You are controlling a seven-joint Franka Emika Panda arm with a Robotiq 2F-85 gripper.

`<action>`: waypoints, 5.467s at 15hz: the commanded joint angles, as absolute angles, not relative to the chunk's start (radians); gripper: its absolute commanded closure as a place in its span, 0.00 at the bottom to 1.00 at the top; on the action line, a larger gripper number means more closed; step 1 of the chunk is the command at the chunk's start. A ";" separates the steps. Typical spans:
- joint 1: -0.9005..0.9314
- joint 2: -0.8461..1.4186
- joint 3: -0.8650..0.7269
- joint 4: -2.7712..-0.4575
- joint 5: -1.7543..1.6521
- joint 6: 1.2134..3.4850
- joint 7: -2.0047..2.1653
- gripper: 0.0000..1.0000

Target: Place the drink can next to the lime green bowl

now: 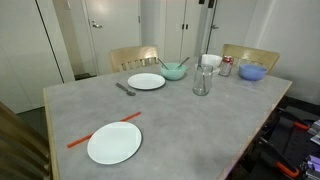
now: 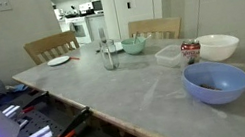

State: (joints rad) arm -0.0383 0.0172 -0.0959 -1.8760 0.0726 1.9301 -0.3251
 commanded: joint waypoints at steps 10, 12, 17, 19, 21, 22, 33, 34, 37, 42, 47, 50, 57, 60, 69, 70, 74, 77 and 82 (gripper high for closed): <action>-0.218 0.289 -0.159 -1.638 0.081 1.924 -0.446 0.00; -0.253 0.328 -0.164 -1.604 0.084 1.895 -0.458 0.00; -0.292 0.335 -0.157 -1.616 0.088 1.907 -0.449 0.00; -0.295 0.340 -0.157 -1.608 0.089 1.903 -0.450 0.00; -0.285 0.350 -0.150 -1.619 0.042 1.899 -0.500 0.00; -0.286 0.364 -0.150 -1.613 0.010 1.899 -0.534 0.00; -0.362 0.560 -0.149 -1.564 -0.079 2.011 -0.592 0.00; -0.376 0.568 -0.149 -1.555 -0.065 2.016 -0.587 0.00; -0.408 0.587 -0.147 -1.530 -0.022 2.012 -0.574 0.00; -0.452 0.605 -0.144 -1.534 0.060 2.022 -0.567 0.00; -0.483 0.637 -0.136 -1.532 0.104 2.008 -0.599 0.00; -0.493 0.653 -0.129 -1.541 0.108 2.018 -0.621 0.00; -0.491 0.668 -0.111 -1.565 0.124 2.096 -0.599 0.00; -0.487 0.668 -0.112 -1.578 0.125 2.149 -0.594 0.00; -0.487 0.654 -0.122 -1.640 0.109 2.198 -0.582 0.00; -0.487 0.653 -0.123 -1.642 0.109 2.198 -0.576 0.00; -0.480 0.649 -0.133 -1.646 0.097 2.195 -0.550 0.33; -0.474 0.643 -0.138 -1.649 0.086 2.195 -0.523 0.54; -0.449 0.621 -0.150 -1.657 0.040 2.187 -0.471 0.59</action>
